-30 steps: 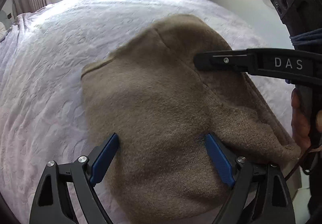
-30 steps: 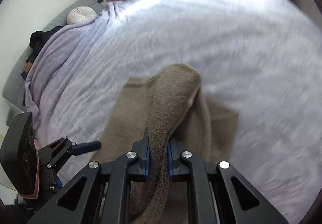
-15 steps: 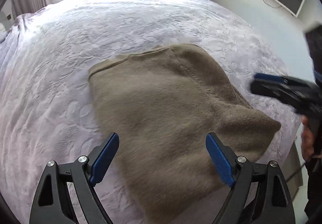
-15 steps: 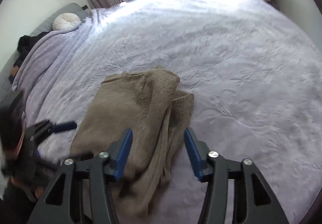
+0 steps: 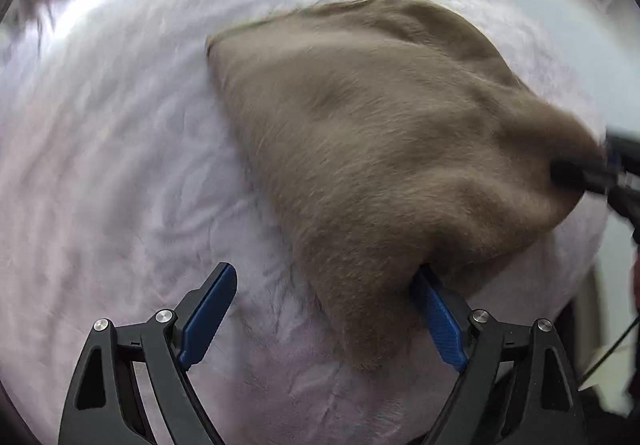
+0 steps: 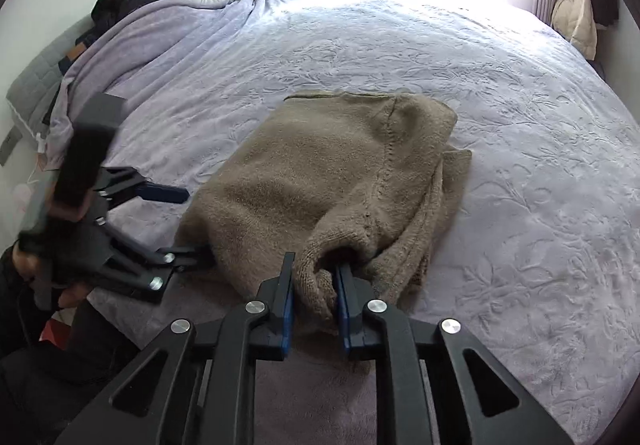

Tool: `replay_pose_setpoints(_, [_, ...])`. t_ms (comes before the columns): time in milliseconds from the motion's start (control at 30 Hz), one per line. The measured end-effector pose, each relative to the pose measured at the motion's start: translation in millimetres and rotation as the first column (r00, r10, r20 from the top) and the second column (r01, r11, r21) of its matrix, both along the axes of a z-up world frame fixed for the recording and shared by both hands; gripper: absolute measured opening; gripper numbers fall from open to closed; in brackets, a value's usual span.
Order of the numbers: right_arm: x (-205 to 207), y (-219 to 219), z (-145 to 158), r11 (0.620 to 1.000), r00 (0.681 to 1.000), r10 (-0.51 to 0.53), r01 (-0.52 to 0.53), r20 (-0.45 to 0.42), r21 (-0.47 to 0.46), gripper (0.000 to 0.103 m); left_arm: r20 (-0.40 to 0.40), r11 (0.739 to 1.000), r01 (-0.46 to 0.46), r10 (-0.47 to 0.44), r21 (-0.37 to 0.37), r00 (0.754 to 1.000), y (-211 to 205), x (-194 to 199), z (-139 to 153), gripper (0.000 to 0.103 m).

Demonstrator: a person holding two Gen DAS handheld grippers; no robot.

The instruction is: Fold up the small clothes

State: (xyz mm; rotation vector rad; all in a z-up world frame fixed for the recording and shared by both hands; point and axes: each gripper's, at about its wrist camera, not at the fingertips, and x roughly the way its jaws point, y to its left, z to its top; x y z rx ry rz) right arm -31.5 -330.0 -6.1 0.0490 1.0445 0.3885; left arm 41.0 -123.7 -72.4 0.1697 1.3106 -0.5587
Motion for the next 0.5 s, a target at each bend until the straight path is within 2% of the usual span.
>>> replay_pose_setpoints(67, [-9.2, -10.5, -9.2, 0.999, 0.999, -0.029, 0.029, -0.034, -0.024, 0.018, -0.025, 0.999, -0.028, 0.027, -0.046, 0.999, 13.6, -3.8, -0.2, 0.089])
replay_pose_setpoints(167, [-16.2, -27.4, -33.9, 0.997, 0.989, -0.075, 0.073, -0.131, -0.018, 0.018, 0.017, 0.999, 0.007, -0.006, -0.049, 1.0, 15.8, -12.8, 14.8, 0.089])
replay_pose_setpoints(233, [-17.3, -34.9, -25.3, 0.996, 0.988, -0.089, 0.091, -0.126, 0.009, 0.02, 0.074, 0.998, 0.025, -0.02, -0.062, 0.997, 14.8, -14.2, 36.4, 0.089])
replay_pose_setpoints(267, [-17.1, -37.5, -14.4, 0.995, 0.989, -0.097, 0.099, -0.112, 0.011, 0.022, 0.105, 0.995, 0.031, -0.021, -0.092, 0.994, 13.9, -11.2, 51.5, 0.089])
replay_pose_setpoints(300, [-16.6, -39.0, -2.1, 0.994, 0.991, -0.105, 0.106, -0.077, 0.005, 0.03, 0.13, 0.992, 0.031, -0.015, -0.121, 0.991, 12.4, -9.0, 64.9, 0.089])
replay_pose_setpoints(367, [-16.7, -38.6, 26.5, 0.993, 0.993, -0.11, 0.111, 0.032, -0.026, 0.054, 0.173, 0.984, 0.032, -0.001, -0.177, 0.985, 5.2, -1.9, 84.8, 0.089])
replay_pose_setpoints(400, [-16.4, -35.9, 38.7, 0.993, 0.991, -0.105, 0.108, 0.087, -0.04, 0.073, 0.194, 0.98, 0.028, 0.011, -0.196, 0.981, -2.7, 4.6, 91.1, 0.089])
replay_pose_setpoints(433, [-15.6, -32.4, 48.7, 0.994, 0.986, -0.09, 0.097, 0.14, -0.043, 0.081, 0.201, 0.98, 0.018, 0.023, -0.198, 0.979, -10.6, 12.8, 92.2, 0.089])
replay_pose_setpoints(500, [-10.4, -20.9, 58.5, 0.999, 0.977, -0.028, 0.037, 0.213, -0.034, 0.081, 0.19, 0.985, 0.005, 0.029, -0.174, 0.981, -31.1, 26.1, 80.2, 0.089])
